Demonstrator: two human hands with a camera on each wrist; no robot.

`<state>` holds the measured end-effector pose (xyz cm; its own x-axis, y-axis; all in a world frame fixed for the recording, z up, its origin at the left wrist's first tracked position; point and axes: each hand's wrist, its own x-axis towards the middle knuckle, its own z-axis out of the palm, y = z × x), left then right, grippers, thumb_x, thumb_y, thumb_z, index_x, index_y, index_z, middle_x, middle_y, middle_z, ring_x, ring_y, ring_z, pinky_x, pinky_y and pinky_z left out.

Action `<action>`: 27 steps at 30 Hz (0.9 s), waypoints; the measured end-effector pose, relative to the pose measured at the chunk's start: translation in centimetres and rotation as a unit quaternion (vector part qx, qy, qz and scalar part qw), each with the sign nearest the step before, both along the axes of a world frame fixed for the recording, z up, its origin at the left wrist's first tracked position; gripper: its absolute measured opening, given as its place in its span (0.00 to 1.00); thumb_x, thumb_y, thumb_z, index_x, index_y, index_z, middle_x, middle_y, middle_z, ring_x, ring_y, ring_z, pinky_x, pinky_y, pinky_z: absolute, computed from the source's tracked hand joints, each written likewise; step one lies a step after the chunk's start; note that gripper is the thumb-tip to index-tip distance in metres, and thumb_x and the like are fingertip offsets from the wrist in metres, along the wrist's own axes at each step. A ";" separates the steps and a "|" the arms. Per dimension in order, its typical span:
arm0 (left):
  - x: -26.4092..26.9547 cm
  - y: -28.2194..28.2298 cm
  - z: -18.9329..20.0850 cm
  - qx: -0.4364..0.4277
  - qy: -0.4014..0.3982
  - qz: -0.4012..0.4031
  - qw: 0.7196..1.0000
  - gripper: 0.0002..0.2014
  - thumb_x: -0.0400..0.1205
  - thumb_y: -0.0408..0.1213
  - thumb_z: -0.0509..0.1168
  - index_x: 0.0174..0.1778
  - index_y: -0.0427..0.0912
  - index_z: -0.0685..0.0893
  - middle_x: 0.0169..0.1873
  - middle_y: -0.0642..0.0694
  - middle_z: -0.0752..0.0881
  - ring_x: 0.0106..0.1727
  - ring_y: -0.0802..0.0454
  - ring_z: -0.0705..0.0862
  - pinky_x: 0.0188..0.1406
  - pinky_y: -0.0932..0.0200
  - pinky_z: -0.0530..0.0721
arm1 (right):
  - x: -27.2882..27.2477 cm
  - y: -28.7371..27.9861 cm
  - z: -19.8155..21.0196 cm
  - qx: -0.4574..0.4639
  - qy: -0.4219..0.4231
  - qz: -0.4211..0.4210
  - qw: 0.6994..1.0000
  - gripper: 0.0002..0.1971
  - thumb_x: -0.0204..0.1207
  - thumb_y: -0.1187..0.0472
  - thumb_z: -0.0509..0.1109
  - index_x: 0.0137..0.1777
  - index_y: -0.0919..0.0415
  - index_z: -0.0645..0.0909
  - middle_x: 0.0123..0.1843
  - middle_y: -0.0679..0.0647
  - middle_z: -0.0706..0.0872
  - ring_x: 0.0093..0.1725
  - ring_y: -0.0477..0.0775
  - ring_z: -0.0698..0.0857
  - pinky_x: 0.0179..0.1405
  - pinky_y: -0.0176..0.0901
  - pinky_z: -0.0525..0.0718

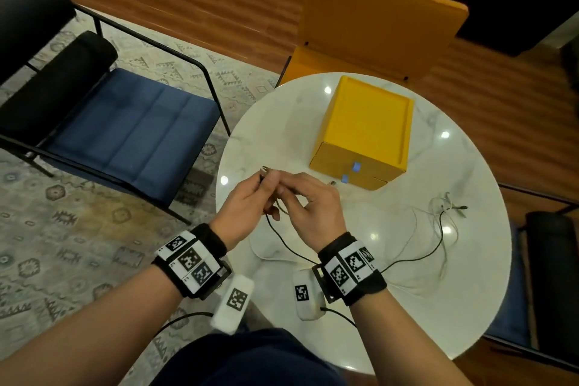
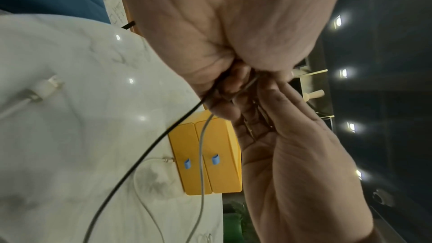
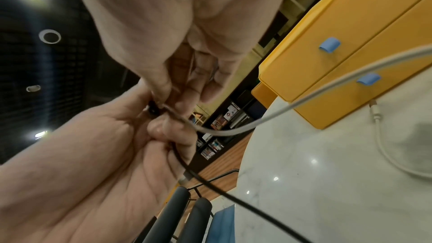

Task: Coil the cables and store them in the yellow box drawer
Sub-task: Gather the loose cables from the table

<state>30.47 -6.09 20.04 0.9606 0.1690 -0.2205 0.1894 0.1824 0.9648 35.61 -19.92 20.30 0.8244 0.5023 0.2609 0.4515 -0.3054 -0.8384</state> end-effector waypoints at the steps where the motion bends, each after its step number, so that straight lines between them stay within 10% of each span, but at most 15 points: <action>1: -0.3 0.3 -0.3 0.008 0.010 0.036 0.999 0.18 0.86 0.54 0.57 0.43 0.44 0.84 0.30 0.50 0.79 0.32 0.52 0.76 0.33 0.53 0.84 | -0.1 0.0 -0.1 0.006 -0.001 0.010 1.000 0.13 0.81 0.71 0.72 0.61 0.56 0.89 0.50 0.50 0.91 0.46 0.44 0.91 0.50 0.36 0.87; 5: -2.0 1.9 -1.2 0.076 0.023 0.115 0.990 0.20 0.90 0.50 0.53 0.39 0.43 0.80 0.36 0.44 0.77 0.35 0.55 0.79 0.44 0.51 0.81 | 0.3 0.4 -2.2 0.026 0.086 -0.070 0.993 0.09 0.81 0.69 0.71 0.53 0.54 0.86 0.47 0.52 0.88 0.38 0.44 0.91 0.40 0.33 0.85; 9: -4.9 2.8 -1.2 0.072 0.035 0.045 0.996 0.24 0.89 0.53 0.51 0.34 0.44 0.79 0.34 0.45 0.83 0.43 0.46 0.85 0.55 0.54 0.81 | 1.5 1.8 -6.6 -0.168 0.073 -0.018 0.983 0.05 0.81 0.63 0.72 0.53 0.55 0.87 0.48 0.51 0.89 0.42 0.48 0.84 0.49 0.44 0.86; 16: -8.0 2.4 -1.8 0.007 0.029 -0.002 1.000 0.24 0.77 0.68 0.62 0.35 0.48 0.75 0.24 0.53 0.71 0.26 0.56 0.75 0.47 0.40 0.85 | -0.3 5.4 -10.6 -0.526 0.133 0.149 0.827 0.17 0.70 0.40 0.77 0.48 0.53 0.87 0.51 0.54 0.90 0.50 0.59 0.88 0.50 0.49 0.87; 21: -8.0 3.4 -1.9 0.011 0.041 0.046 0.998 0.18 0.80 0.59 0.67 0.31 0.53 0.75 0.27 0.50 0.70 0.27 0.55 0.73 0.35 0.47 0.80 | -0.8 5.2 -11.0 -0.523 0.128 0.094 0.838 0.15 0.71 0.49 0.73 0.52 0.59 0.86 0.53 0.56 0.89 0.54 0.62 0.88 0.57 0.50 0.85; 27: -5.4 5.1 -1.6 0.150 0.053 0.007 0.987 0.09 0.79 0.41 0.75 0.37 0.48 0.82 0.26 0.48 0.68 0.29 0.48 0.66 0.30 0.56 0.68 | 0.6 1.3 -8.7 -0.358 0.105 -0.025 0.928 0.07 0.72 0.55 0.76 0.43 0.58 0.87 0.50 0.54 0.84 0.47 0.59 0.86 0.45 0.48 0.84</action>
<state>25.12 -0.98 18.49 0.9318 0.2557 -0.2575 0.2914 -0.1045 0.9509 36.18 -18.62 11.62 0.8464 0.4448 -0.2930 0.2719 -0.8338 -0.4804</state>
